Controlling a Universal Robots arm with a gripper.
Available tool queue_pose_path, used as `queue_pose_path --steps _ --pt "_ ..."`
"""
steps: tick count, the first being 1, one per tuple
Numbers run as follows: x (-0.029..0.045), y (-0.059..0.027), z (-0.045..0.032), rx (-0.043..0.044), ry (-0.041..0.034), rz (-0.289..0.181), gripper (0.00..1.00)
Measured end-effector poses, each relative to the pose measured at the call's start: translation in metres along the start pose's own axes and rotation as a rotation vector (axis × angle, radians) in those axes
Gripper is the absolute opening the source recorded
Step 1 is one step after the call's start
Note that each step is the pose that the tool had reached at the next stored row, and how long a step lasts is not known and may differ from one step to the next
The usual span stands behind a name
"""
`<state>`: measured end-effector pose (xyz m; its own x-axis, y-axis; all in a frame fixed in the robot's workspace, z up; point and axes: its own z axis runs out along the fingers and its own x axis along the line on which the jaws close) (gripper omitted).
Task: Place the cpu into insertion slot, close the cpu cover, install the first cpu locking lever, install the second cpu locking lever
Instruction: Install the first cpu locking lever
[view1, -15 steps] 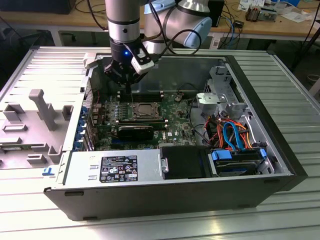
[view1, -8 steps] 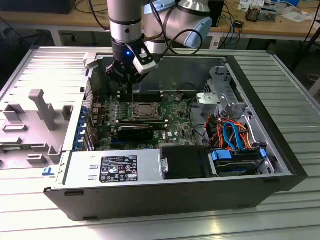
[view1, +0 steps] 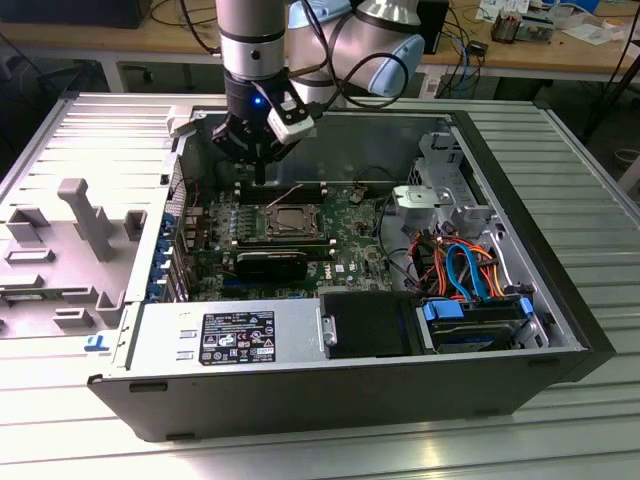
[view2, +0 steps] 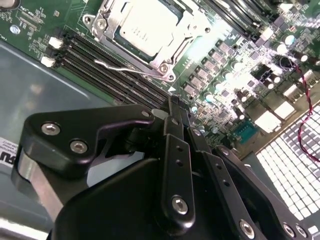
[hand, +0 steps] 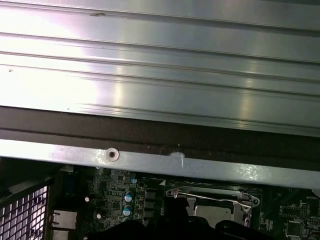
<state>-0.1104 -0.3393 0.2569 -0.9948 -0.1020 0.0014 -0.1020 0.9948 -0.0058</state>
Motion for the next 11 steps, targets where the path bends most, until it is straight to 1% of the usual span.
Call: queue_pose_path --steps 1,2,6,7,8,9,10,11 --pt "-0.0004 -0.0001 0.0015 0.0001 0.0003 0.000 0.11" --pt "-0.0012 -0.0001 0.0048 0.0000 0.0006 0.000 0.11" --pt "-0.0026 -0.0001 0.0120 -0.0002 0.0006 0.000 0.11" --pt "-0.0034 -0.0002 0.0161 0.0000 0.0006 -0.001 0.11" --pt "-0.0085 -0.0007 0.0287 0.0005 0.0007 -0.001 0.11" --pt "-0.0133 -0.0010 0.0391 0.0019 0.0008 -0.017 0.11" --pt "-0.0183 -0.0011 0.0439 0.0022 0.0008 -0.023 0.11" --pt "-0.0197 -0.0012 0.0451 0.0025 0.0010 -0.024 0.11"
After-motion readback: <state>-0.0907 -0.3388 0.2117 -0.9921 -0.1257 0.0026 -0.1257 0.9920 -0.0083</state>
